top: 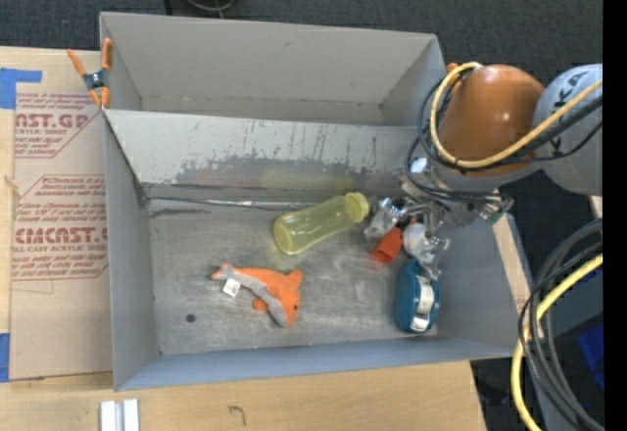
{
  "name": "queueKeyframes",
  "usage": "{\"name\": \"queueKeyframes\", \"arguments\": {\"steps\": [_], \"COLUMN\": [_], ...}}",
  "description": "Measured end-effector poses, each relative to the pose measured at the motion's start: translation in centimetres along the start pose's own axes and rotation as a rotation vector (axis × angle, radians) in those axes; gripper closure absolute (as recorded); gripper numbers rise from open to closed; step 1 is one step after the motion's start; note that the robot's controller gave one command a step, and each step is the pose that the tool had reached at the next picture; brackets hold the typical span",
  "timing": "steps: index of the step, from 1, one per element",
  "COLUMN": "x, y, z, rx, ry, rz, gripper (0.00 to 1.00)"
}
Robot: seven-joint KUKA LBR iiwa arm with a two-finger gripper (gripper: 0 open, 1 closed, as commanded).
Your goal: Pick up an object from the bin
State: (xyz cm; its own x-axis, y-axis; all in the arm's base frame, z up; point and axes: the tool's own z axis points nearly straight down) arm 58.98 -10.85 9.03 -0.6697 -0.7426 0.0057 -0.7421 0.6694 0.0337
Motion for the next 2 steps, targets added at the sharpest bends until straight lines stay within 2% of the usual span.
{"name": "queueKeyframes", "arguments": {"steps": [1,2], "x": [0.64,0.67], "y": [0.08,-0.04], "z": [-0.40,-1.25], "rx": [0.003,0.019], "ry": [0.014,0.005], "rz": [-0.005,-0.004], "gripper": [1.00,1.00]}}
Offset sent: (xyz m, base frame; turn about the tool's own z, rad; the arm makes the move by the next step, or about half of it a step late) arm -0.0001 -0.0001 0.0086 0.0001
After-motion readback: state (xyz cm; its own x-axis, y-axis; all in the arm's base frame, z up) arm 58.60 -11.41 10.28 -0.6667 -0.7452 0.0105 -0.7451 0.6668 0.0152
